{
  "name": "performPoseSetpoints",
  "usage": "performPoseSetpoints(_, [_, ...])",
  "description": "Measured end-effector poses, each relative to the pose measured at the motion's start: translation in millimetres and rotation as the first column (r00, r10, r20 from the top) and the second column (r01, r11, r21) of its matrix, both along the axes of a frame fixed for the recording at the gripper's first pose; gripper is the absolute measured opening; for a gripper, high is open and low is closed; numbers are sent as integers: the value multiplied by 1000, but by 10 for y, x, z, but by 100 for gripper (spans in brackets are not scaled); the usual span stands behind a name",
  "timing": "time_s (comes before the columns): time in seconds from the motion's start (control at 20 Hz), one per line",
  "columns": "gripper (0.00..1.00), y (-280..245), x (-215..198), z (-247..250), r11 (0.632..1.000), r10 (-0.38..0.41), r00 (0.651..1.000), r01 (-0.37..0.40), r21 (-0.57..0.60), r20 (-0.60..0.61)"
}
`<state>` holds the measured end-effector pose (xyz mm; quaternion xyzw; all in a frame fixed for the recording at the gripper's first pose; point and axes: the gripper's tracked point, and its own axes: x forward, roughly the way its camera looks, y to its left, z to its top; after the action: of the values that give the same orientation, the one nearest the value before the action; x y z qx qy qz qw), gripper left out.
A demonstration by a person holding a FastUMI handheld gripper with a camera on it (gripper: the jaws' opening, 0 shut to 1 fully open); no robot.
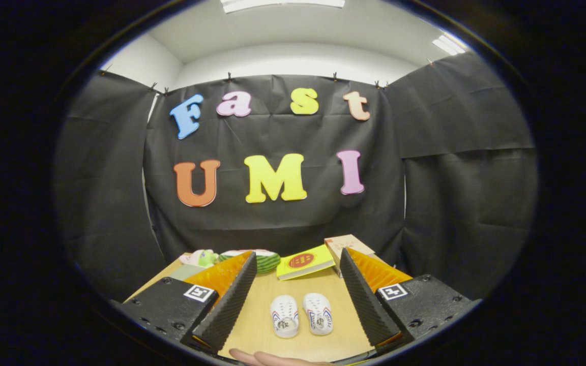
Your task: Open the storage box then place both shoes into the box .Put the left shoe in first, then the right shoe, with the right side of both shoes facing outward in a uniform manner.
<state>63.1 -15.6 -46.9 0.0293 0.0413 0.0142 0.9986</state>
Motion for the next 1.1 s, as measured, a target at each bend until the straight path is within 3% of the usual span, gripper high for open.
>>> performPoseSetpoints(0.3, [100,168,624,-518,997,73,991,-68,47,-117])
performPoseSetpoints(0.5, [100,427,983,-1050,984,164,952,-141,108,-258])
performPoseSetpoints(0.9, [100,952,1486,-1668,901,391,821,-249,356,-416])
performPoseSetpoints(1.1, [99,1257,1671,-2027,804,555,672,-282,524,-490])
